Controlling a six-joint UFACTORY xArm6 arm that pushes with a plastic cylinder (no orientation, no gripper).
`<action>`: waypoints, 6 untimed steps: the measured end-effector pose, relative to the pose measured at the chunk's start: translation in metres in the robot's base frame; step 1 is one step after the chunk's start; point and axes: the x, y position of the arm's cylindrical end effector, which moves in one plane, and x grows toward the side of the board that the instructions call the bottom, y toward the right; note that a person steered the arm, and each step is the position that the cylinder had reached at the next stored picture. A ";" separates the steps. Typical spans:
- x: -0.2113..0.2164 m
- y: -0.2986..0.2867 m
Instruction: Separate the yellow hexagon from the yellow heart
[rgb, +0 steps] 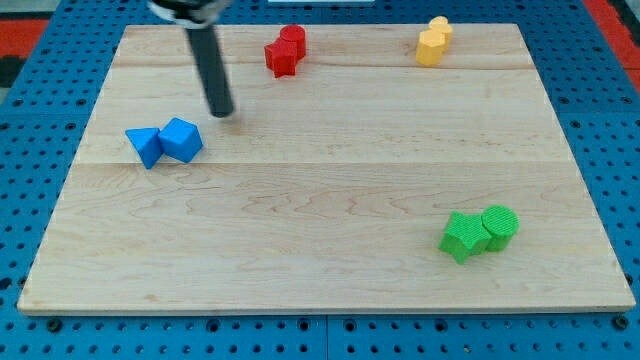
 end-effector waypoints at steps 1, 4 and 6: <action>-0.003 0.059; -0.070 0.267; -0.168 0.346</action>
